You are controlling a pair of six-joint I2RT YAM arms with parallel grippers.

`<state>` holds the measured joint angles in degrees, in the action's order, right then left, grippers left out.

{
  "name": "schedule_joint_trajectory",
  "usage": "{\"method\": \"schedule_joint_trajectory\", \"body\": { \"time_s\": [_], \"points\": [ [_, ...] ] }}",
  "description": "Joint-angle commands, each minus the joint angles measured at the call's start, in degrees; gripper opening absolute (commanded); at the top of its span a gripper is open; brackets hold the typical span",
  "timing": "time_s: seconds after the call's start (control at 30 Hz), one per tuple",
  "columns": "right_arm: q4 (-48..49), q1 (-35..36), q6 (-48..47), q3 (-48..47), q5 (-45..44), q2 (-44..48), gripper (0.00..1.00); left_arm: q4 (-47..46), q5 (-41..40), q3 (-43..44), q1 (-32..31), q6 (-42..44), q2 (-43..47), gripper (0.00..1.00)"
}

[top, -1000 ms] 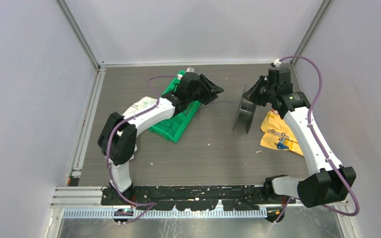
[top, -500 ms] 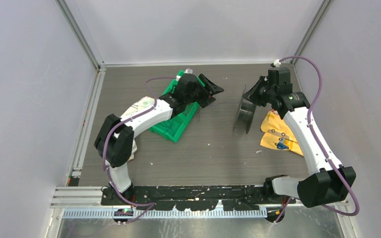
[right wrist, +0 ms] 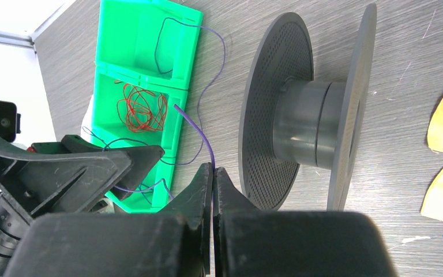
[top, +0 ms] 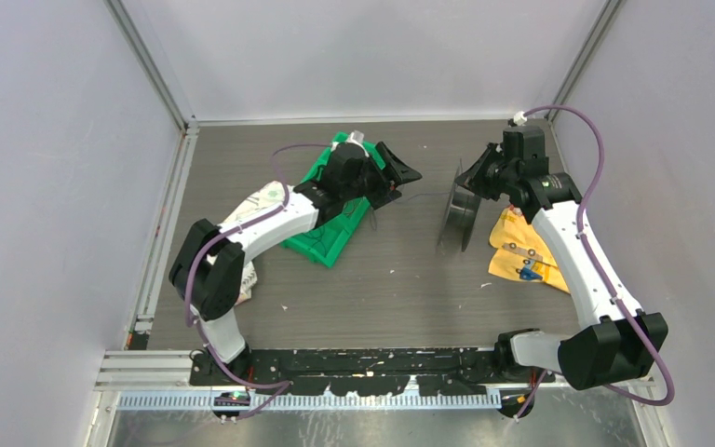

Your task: Wrap the cables

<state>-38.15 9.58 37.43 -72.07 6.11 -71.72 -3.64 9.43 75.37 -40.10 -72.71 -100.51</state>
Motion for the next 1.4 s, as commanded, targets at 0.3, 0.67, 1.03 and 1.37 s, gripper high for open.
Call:
{"method": "schedule_joint_trajectory", "body": {
  "time_s": [0.3, 0.67, 1.03, 1.37],
  "points": [
    [2.27, 0.25, 0.39, -0.28, -0.35, 0.48, 0.01, -0.95, 5.92, 1.4, -2.62, 8.5, 3.12, 1.0],
    [2.91, 0.19, 1.16, 0.08, 0.13, 0.52, 0.01, -11.45, 5.22, 3.88, -2.88, -1.71, -2.41, 0.77],
    [2.55, 0.21, 0.89, 0.81, -0.18, 1.28, 0.01, -7.94, 3.48, 5.66, -2.88, -2.44, -3.28, 0.91],
    [2.56, 0.26, 0.87, 1.1, -0.3, 1.44, 0.01, -3.87, -0.96, 6.83, -2.24, -8.92, -2.87, 1.0]
  ]
}}
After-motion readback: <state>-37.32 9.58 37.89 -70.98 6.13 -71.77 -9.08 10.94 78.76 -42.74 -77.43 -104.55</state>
